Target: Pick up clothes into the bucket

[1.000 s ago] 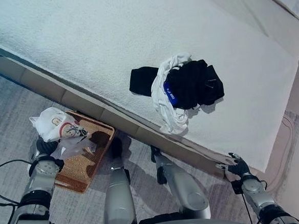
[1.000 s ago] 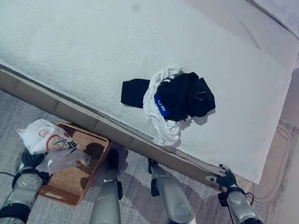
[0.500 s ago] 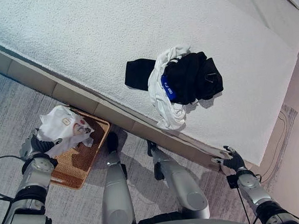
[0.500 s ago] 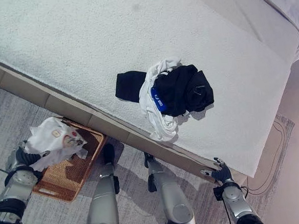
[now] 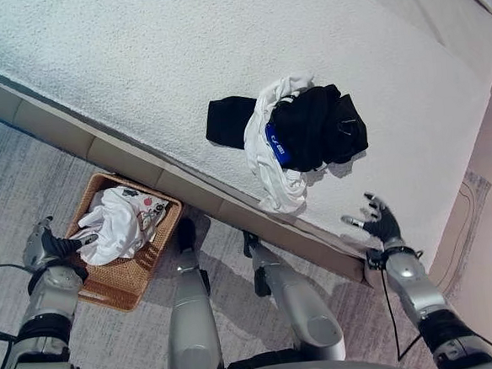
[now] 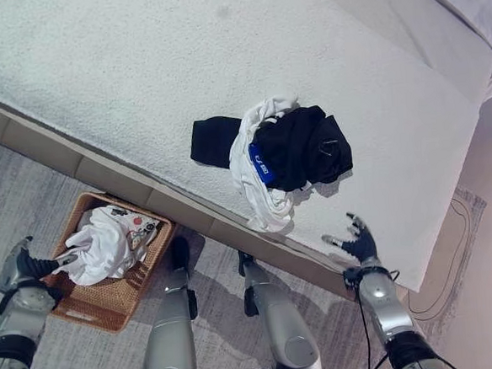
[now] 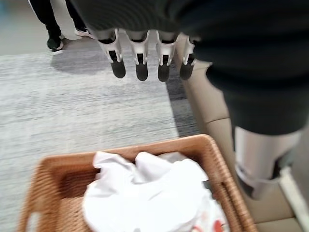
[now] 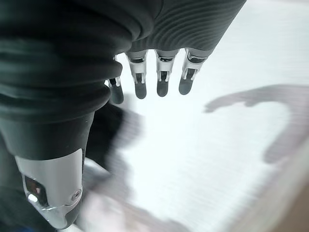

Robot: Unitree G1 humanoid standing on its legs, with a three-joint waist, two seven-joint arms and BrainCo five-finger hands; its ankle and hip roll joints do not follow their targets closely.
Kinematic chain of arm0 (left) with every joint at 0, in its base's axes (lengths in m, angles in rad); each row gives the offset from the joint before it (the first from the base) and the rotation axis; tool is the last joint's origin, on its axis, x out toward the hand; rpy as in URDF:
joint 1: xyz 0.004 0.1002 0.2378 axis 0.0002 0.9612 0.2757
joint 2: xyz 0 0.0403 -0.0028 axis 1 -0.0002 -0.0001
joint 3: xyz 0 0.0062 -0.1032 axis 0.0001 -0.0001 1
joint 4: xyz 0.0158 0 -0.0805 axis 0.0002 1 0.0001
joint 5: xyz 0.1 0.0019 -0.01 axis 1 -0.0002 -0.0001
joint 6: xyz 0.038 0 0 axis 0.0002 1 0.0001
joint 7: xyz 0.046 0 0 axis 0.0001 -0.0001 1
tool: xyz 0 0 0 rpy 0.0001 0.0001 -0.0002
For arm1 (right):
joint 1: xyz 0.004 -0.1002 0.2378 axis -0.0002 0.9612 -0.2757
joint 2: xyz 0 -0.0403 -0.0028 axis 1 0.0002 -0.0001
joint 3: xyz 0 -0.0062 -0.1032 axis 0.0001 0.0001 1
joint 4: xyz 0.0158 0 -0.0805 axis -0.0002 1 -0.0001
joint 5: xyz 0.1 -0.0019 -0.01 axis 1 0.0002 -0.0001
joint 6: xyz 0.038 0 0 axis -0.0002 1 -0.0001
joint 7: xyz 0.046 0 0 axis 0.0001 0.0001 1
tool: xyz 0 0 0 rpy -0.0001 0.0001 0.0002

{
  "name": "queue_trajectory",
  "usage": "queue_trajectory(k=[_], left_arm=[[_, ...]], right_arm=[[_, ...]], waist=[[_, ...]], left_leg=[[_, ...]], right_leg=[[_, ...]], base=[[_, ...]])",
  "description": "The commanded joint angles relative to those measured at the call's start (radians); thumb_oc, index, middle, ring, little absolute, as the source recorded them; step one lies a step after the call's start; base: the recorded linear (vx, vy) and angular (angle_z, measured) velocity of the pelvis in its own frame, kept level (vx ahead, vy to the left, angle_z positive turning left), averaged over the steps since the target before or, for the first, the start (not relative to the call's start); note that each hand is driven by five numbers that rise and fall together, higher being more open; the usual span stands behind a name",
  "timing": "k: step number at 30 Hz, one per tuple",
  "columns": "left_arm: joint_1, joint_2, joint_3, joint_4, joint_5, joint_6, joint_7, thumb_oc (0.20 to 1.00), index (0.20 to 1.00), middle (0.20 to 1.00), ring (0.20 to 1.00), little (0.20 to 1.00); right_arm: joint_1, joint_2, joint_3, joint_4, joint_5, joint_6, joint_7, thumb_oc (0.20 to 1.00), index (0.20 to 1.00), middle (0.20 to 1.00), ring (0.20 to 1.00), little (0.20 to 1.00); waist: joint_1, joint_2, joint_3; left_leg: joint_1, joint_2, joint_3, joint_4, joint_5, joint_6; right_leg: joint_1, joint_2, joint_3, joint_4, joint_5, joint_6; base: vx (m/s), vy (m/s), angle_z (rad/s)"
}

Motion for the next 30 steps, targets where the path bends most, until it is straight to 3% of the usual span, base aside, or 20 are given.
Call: queue_trajectory(k=[1, 8, 11, 16, 19, 27, 28, 29, 30], left_arm=[[0.040, -0.053, 0.049, -0.024, -0.063, -0.033, 0.040, 1.000, 1.000, 1.000, 1.000, 1.000], [0.119, -0.227, -0.016, -0.173, -0.349, -0.173, -0.073, 1.000, 1.000, 1.000, 1.000, 1.000], [0.147, -0.292, -0.132, -0.210, -0.372, -0.184, -0.108, 1.000, 1.000, 1.000, 1.000, 1.000], [0.153, -0.332, -0.226, -0.241, -0.398, -0.192, -0.118, 1.000, 1.000, 1.000, 1.000, 1.000], [0.151, -0.359, -0.284, -0.252, -0.419, -0.191, -0.126, 1.000, 1.000, 1.000, 1.000, 1.000], [0.141, -0.369, -0.328, -0.230, -0.400, -0.180, -0.139, 1.000, 1.000, 1.000, 1.000, 1.000], [0.143, -0.369, -0.321, -0.230, -0.399, -0.177, -0.144, 1.000, 1.000, 1.000, 1.000, 1.000], [0.143, -0.369, -0.321, -0.230, -0.399, -0.177, -0.144, 1.000, 1.000, 1.000, 1.000, 1.000], [0.140, -0.371, -0.320, -0.225, -0.397, -0.174, -0.145, 1.000, 1.000, 1.000, 1.000, 1.000]], right_arm=[[-0.041, -0.113, -0.075, -0.084, 0.011, -0.050, -0.086, 1.000, 1.000, 1.000, 1.000, 1.000], [-0.252, -0.203, -0.096, 0.051, -0.039, 0.000, -0.197, 1.000, 1.000, 1.000, 1.000, 1.000], [-0.421, -0.273, -0.040, 0.241, -0.051, 0.039, -0.241, 1.000, 1.000, 1.000, 1.000, 1.000], [-0.589, -0.343, 0.046, 0.436, -0.051, 0.074, -0.259, 1.000, 1.000, 1.000, 1.000, 1.000], [-0.715, -0.375, 0.162, 0.589, -0.072, 0.106, -0.223, 1.000, 1.000, 1.000, 1.000, 1.000], [-0.830, -0.387, 0.325, 0.726, -0.095, 0.123, -0.094, 1.000, 1.000, 1.000, 1.000, 1.000], [-0.849, -0.393, 0.351, 0.742, -0.098, 0.126, -0.058, 0.671, 0.671, 0.671, 0.671, 0.671], [-0.850, -0.393, 0.352, 0.742, -0.098, 0.126, -0.058, 0.200, 0.200, 0.200, 0.200, 0.200], [-0.853, -0.390, 0.354, 0.746, -0.090, 0.125, -0.048, 0.200, 0.200, 0.200, 0.200, 0.200]], waist=[[0.025, 0.038, 0.009], [0.061, 0.125, 0.007], [0.084, 0.169, 0.007], [0.101, 0.203, 0.012], [0.110, 0.226, 0.012], [0.114, 0.241, 0.012], [0.114, 0.242, 0.012], [0.113, 0.242, 0.012], [0.113, 0.241, 0.012]], left_leg=[[-0.004, -0.051, 0.005, 0.055, -0.035, 0.061], [-0.006, -0.077, -0.012, 0.016, -0.015, 0.062], [-0.020, -0.085, -0.023, -0.003, 0.001, 0.059], [-0.034, -0.085, -0.033, -0.031, 0.024, 0.054], [-0.054, -0.078, -0.039, -0.070, 0.055, 0.047], [-0.087, -0.064, -0.041, -0.110, 0.086, 0.038], [-0.095, -0.063, -0.042, -0.111, 0.089, 0.035], [-0.095, -0.063, -0.042, -0.111, 0.089, 0.035], [-0.098, -0.061, -0.042, -0.112, 0.090, 0.034]], right_leg=[[-0.032, -0.052, 0.014, 0.062, 0.023, 0.059], [-0.063, -0.074, -0.001, 0.099, -0.001, 0.050], [-0.091, -0.081, -0.010, 0.117, -0.012, 0.042], [-0.122, -0.082, -0.015, 0.134, -0.021, 0.037], [-0.162, -0.080, -0.025, 0.142, -0.022, 0.034], [-0.221, -0.068, -0.033, 0.147, -0.016, 0.032], [-0.229, -0.066, -0.034, 0.146, -0.015, 0.031], [-0.229, -0.066, -0.035, 0.146, -0.015, 0.031], [-0.233, -0.063, -0.034, 0.144, -0.012, 0.031]], base=[[0.00, 0.000, 0.00], [0.01, -0.018, 0.07], [0.00, -0.045, 0.16], [0.00, -0.056, 0.09], [-0.01, -0.077, -0.02], [0.00, -0.071, 0.03], [0.00, -0.068, 0.01], [0.00, -0.057, 0.03], [0.00, -0.033, 0.04]])
